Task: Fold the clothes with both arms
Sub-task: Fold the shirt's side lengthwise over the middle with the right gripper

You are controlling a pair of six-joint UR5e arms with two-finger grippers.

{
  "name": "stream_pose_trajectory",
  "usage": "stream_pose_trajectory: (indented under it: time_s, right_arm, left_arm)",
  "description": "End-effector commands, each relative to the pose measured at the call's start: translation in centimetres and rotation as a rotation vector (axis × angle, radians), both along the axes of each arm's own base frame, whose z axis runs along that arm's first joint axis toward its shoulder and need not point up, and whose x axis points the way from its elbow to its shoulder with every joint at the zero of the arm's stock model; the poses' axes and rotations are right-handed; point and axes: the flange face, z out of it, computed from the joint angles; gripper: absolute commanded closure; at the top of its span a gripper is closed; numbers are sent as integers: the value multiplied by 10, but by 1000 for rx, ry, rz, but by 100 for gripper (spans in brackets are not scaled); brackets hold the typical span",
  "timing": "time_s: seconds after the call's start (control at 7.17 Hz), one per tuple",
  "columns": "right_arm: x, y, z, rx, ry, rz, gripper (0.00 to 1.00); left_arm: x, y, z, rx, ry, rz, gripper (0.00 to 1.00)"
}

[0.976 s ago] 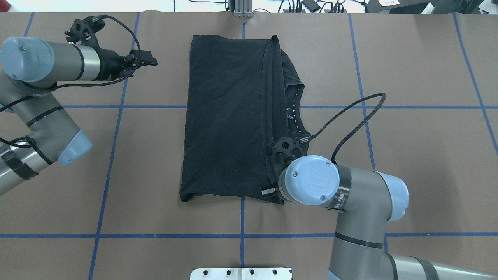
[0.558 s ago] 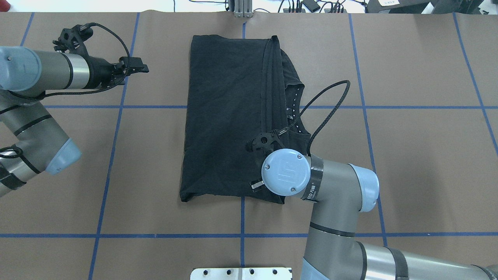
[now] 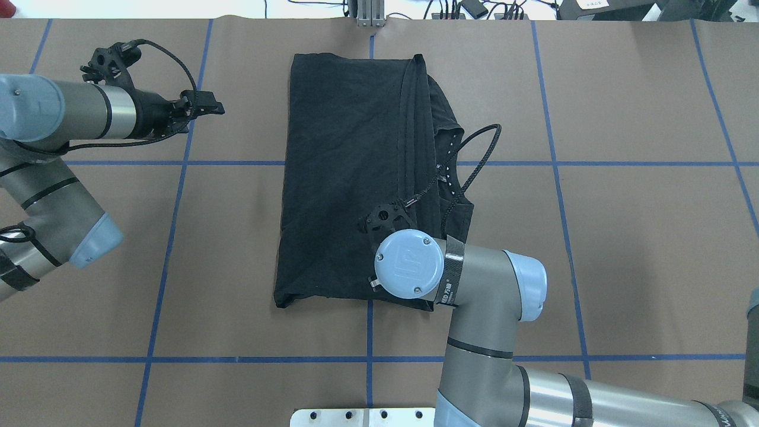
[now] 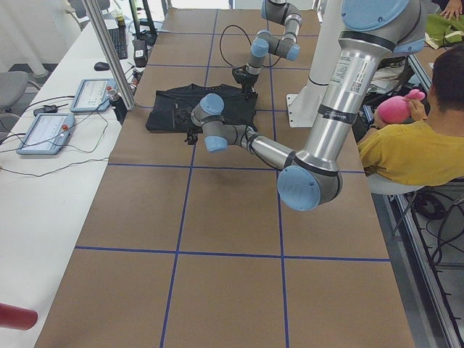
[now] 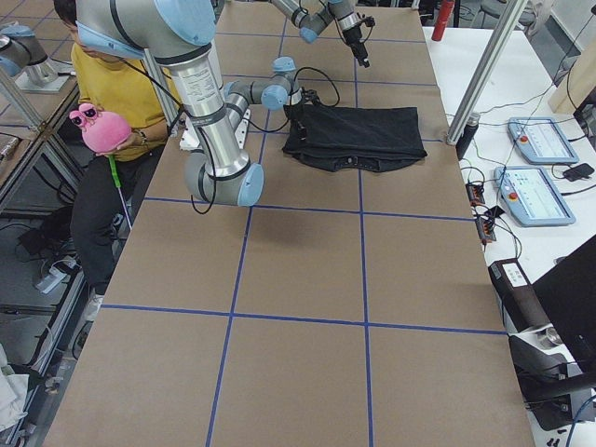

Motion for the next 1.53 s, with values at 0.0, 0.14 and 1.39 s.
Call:
stream_pose_trajectory:
  time_s: [0.0,0.14,1.39]
  right_arm:
    - [8,-1,-4,4,-13,6,45]
    - [9,-1,-2,5,-9,7,45]
    - [11,14,8,8,-2,-10,100]
  left_arm:
    - [1,0,2,-7,-1,0,0]
    - [1,0,1,-7,1,0,0]
    - [3,0,0,-18,9,-2,0]
